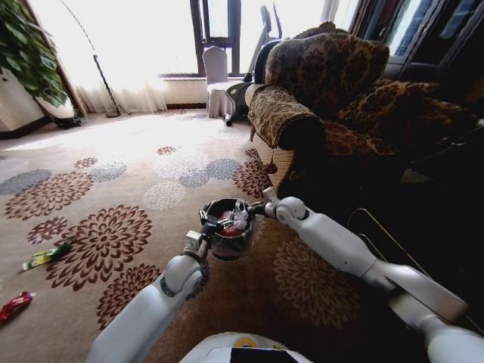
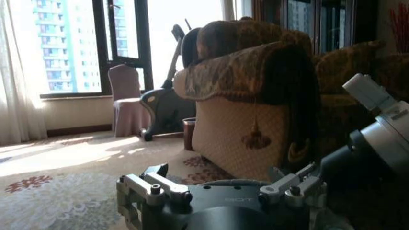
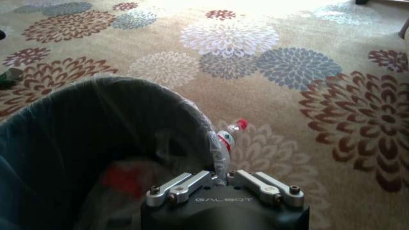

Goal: Pick up the trash from the ground and place it into the trash bin.

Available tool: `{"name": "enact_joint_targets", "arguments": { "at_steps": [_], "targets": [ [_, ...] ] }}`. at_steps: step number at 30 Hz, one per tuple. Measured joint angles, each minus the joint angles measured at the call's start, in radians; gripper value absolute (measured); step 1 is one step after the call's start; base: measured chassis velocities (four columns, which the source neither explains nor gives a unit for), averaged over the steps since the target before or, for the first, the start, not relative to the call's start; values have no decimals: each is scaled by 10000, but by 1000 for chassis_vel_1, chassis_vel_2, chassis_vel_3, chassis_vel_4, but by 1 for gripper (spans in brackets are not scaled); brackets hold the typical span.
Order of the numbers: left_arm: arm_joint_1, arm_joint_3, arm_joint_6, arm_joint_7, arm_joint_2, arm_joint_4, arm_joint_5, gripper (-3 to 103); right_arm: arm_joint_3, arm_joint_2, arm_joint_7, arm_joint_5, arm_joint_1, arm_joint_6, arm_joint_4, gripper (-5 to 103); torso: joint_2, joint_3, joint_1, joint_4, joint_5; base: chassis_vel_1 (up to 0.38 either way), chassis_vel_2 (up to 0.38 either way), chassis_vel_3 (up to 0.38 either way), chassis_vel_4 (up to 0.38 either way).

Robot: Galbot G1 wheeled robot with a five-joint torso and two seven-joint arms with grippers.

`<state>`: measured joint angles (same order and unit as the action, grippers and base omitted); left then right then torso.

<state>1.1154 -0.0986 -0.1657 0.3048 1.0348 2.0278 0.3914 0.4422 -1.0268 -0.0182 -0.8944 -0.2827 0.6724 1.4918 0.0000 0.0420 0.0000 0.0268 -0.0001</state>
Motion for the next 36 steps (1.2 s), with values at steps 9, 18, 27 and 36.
{"name": "enact_joint_targets", "arguments": {
  "at_steps": [9, 18, 27, 36],
  "targets": [
    [-242, -1110, -1807, 1045, 249, -921, 1476, 100, -432, 545, -4, 446, -710, -145, 535, 1, 0, 0, 0, 0, 1, 0, 0, 0, 0],
    [-377, -1785, -2303, 223, -43, -2421, 1920, 100, -1386, 1211, 1, 837, -1609, -150, 543, 1, 0, -1, 0, 2, 2, 0, 0, 0, 0],
    [-625, -1791, -2226, -1796, -207, -3694, 905, 100, -2335, 1752, 0, 1239, -2543, -243, 820, 1, 0, -1, 0, 2, 4, -68, 57, 67, -62],
    [-779, -1431, -2199, -2371, 75, -4129, 432, 100, -2795, 2208, -2, 1356, -3003, -281, 1140, 1, 0, 0, 0, 0, 4, -142, 146, 142, -143]
  ]
}}
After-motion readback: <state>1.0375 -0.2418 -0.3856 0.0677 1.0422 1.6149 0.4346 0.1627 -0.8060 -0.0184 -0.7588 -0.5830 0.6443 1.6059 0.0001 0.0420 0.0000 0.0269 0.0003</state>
